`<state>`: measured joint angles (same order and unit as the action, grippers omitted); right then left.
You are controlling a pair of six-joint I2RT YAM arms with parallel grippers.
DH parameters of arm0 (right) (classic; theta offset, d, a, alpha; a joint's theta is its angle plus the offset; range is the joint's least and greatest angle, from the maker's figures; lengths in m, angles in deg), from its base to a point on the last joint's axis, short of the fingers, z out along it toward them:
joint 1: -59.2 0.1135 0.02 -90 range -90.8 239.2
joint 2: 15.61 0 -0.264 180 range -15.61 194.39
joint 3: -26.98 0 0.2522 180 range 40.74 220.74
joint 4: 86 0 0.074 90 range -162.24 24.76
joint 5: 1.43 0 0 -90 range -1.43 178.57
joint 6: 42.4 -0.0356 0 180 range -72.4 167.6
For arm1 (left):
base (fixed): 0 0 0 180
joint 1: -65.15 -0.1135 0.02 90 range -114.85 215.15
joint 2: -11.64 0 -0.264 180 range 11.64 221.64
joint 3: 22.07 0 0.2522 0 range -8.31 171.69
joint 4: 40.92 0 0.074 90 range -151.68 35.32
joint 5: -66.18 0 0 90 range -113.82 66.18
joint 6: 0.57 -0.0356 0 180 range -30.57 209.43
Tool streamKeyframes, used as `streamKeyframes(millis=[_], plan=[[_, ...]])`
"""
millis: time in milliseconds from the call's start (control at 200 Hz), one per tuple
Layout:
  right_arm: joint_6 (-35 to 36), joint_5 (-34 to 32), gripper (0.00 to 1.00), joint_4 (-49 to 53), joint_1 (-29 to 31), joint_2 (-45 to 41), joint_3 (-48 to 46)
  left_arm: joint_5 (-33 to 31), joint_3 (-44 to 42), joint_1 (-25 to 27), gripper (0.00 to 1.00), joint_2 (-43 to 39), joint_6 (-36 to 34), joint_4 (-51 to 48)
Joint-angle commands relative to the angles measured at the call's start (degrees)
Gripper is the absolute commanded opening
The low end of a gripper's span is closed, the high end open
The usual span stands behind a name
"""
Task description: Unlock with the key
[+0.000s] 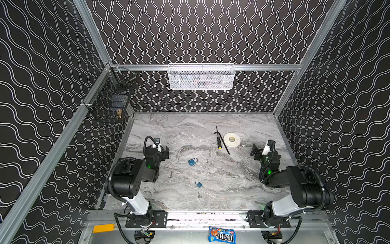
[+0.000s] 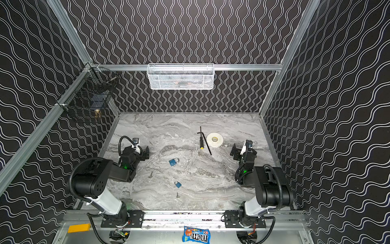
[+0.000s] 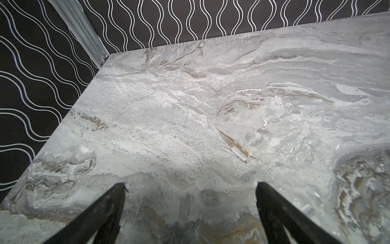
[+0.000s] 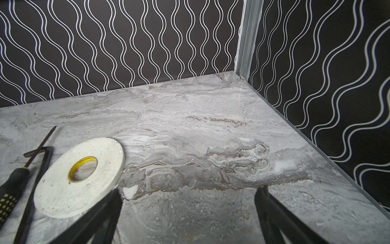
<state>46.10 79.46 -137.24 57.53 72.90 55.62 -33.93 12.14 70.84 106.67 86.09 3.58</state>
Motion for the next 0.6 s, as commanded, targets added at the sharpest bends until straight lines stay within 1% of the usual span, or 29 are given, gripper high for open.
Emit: streamKeyframes(millis=[0, 215, 295, 465, 596], plan=[[0.45, 0.28, 0.99, -3.38, -0.02, -0.13, -0.09, 0.27, 0.05, -0.07, 0.99, -0.01, -1.17, 1.95], [0.63, 0.25, 0.99, -4.08, 0.00, -0.62, -0.50, 0.08, -0.02, -0.07, 0.99, -0.22, -1.16, 2.15], [0.44, -0.11, 0.99, -3.10, 0.00, -2.54, -0.72, -0.38, 0.05, -0.07, 0.99, -2.12, -0.80, 0.54], [-0.12, 0.00, 0.99, 5.88, -0.05, -7.96, 1.20, 0.11, 0.43, -0.08, 0.99, -6.90, -0.85, -4.29], [-2.30, 0.48, 0.99, 15.35, -0.04, -12.82, 3.70, 0.34, 0.59, -0.07, 0.99, -13.17, -0.16, -10.23]])
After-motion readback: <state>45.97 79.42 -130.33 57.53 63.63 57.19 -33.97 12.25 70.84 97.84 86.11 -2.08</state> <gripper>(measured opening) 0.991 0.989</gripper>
